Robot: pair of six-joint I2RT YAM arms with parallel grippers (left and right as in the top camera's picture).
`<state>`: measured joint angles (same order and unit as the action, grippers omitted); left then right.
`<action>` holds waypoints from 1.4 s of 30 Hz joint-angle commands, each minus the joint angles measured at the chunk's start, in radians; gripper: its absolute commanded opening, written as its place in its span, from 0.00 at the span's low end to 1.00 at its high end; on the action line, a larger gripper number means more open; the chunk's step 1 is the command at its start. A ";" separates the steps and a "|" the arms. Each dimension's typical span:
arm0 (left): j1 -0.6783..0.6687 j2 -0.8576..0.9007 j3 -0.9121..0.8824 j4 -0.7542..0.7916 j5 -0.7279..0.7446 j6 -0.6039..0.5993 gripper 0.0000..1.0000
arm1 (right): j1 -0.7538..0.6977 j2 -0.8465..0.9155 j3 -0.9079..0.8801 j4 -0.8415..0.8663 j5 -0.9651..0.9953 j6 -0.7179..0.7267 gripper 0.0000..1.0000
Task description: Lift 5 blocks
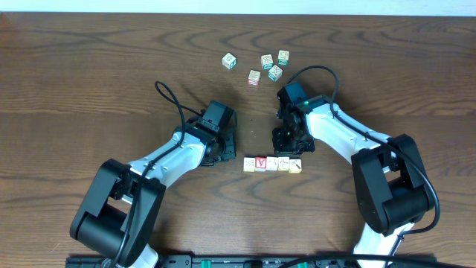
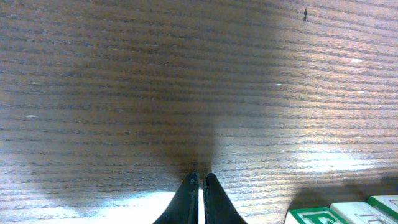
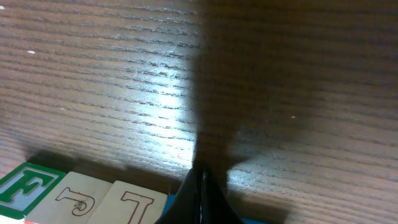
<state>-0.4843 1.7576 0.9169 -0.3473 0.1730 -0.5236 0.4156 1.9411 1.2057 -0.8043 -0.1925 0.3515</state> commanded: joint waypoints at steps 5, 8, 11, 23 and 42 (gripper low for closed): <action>0.011 0.035 -0.032 -0.036 -0.055 0.006 0.08 | -0.002 0.010 0.010 -0.016 0.008 0.008 0.01; 0.011 0.035 -0.032 -0.036 -0.055 0.006 0.08 | -0.002 0.010 0.010 -0.008 0.009 0.007 0.01; 0.011 0.035 -0.032 -0.036 -0.055 0.006 0.08 | -0.002 0.010 0.010 0.032 0.009 -0.013 0.01; 0.011 0.035 -0.032 -0.036 -0.058 0.006 0.08 | 0.000 0.010 0.010 0.132 -0.079 -0.018 0.01; 0.011 0.035 -0.032 -0.036 -0.058 0.006 0.08 | 0.071 0.010 0.010 0.127 -0.101 -0.023 0.01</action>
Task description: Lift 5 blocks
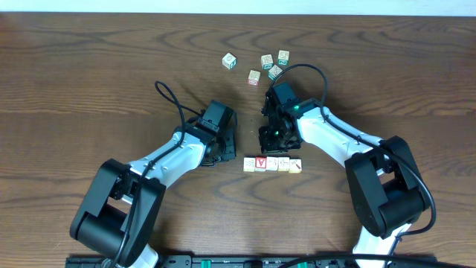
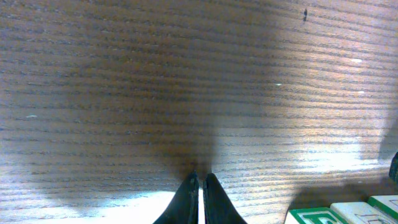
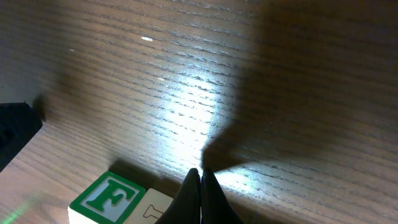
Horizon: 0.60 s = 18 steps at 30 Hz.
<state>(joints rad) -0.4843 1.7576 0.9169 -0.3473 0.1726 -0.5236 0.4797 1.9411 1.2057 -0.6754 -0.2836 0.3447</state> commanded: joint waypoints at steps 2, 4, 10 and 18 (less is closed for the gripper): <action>0.011 0.035 -0.032 -0.036 -0.058 0.006 0.08 | 0.008 0.010 0.010 -0.011 -0.010 -0.016 0.01; 0.011 0.035 -0.032 -0.036 -0.058 0.006 0.08 | 0.008 0.010 0.010 -0.021 -0.010 -0.016 0.01; 0.011 0.035 -0.032 -0.036 -0.058 0.006 0.08 | 0.012 0.010 0.010 -0.039 -0.010 -0.016 0.01; 0.011 0.035 -0.032 -0.036 -0.058 0.006 0.08 | 0.028 0.010 0.010 -0.040 -0.010 -0.016 0.01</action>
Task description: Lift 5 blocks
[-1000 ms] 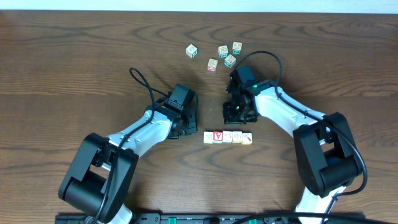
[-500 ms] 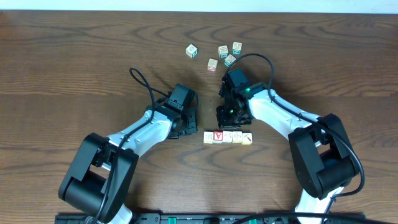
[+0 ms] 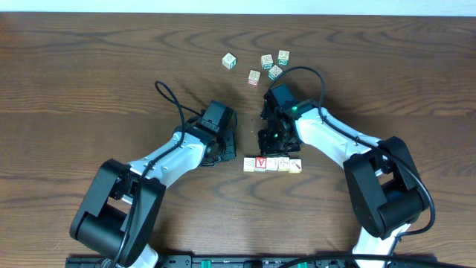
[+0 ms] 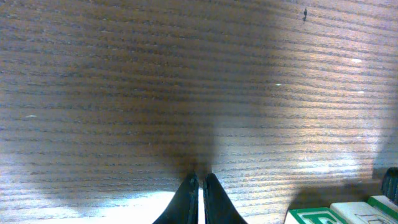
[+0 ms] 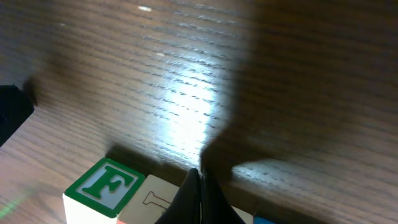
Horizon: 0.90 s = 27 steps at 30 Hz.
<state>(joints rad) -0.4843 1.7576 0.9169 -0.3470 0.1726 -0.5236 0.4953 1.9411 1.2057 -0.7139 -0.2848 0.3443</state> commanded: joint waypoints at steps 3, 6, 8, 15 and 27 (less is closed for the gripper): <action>0.011 0.035 -0.032 -0.036 -0.058 0.006 0.08 | 0.017 0.010 0.010 -0.002 -0.008 -0.015 0.01; 0.011 0.035 -0.032 -0.037 -0.058 0.006 0.08 | 0.017 0.010 0.010 -0.002 -0.008 -0.015 0.01; 0.011 0.035 -0.032 -0.037 -0.058 0.006 0.08 | 0.017 0.010 0.010 -0.002 -0.008 -0.015 0.01; 0.011 0.035 -0.032 -0.036 -0.058 0.006 0.08 | 0.017 0.010 0.010 -0.016 -0.008 -0.014 0.01; 0.011 0.035 -0.032 -0.037 -0.058 0.006 0.08 | 0.015 0.010 0.010 0.019 0.016 -0.008 0.01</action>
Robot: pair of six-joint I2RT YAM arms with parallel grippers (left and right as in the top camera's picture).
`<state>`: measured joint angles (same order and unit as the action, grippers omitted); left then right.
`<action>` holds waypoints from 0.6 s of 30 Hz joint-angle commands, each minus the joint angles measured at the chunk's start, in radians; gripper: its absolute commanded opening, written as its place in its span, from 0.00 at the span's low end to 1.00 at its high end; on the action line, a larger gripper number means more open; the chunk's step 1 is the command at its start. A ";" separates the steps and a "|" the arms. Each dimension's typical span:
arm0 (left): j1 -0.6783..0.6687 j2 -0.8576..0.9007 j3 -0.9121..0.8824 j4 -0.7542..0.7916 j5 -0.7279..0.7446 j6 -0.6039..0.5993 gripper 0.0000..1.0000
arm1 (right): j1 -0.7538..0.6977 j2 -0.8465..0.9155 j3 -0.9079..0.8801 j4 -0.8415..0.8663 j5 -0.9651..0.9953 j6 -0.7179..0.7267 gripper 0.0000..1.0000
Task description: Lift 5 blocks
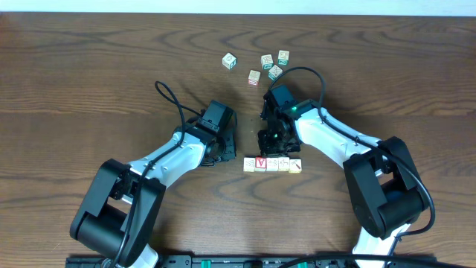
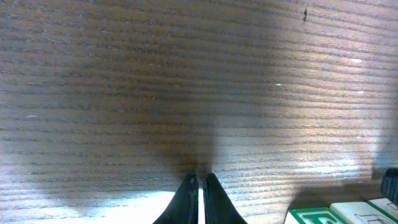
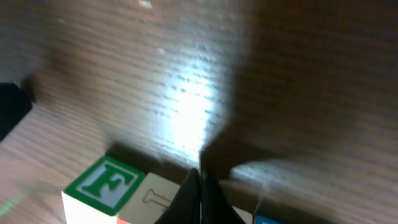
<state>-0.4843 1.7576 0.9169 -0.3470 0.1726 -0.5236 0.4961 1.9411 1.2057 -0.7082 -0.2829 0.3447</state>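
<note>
Five letter blocks lie in a row (image 1: 272,164) on the wooden table (image 1: 89,82); the second from the left shows a red A (image 1: 260,163). My right gripper (image 3: 200,179) is shut and empty, its tips just behind the row, over a green F block (image 3: 102,186) and a pale block (image 3: 155,199). My left gripper (image 2: 199,180) is also shut and empty, tips near the table, left of the row. The row's green-edged end block (image 2: 317,216) shows at the lower right of the left wrist view.
Several loose blocks are scattered at the back: one (image 1: 229,61) on the left, and a cluster (image 1: 271,67) beside it on the right. Both arms reach in from the front and meet near the row.
The right wrist view has shifted slightly and blurred; the F block sits about where it was. The left gripper has not moved.
The right gripper was shut behind the right end of the row. Then it stood further left, behind the row's left half, with the F block in its view, and it has stayed there. The left gripper kept still, shut, the whole time.
</note>
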 commanded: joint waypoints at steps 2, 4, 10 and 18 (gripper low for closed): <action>0.011 0.035 -0.032 -0.037 -0.058 0.006 0.08 | 0.007 0.010 0.010 0.030 0.052 -0.009 0.01; 0.011 0.035 -0.032 -0.037 -0.058 0.006 0.08 | -0.008 0.010 0.010 0.034 0.083 -0.008 0.01; 0.011 0.035 -0.032 -0.036 -0.058 0.006 0.08 | -0.087 0.010 0.010 0.007 0.088 -0.009 0.01; 0.011 0.035 -0.032 -0.037 -0.058 0.006 0.08 | -0.171 0.010 0.010 -0.083 0.137 -0.009 0.01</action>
<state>-0.4843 1.7580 0.9169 -0.3470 0.1726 -0.5236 0.3462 1.9411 1.2057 -0.7750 -0.1825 0.3447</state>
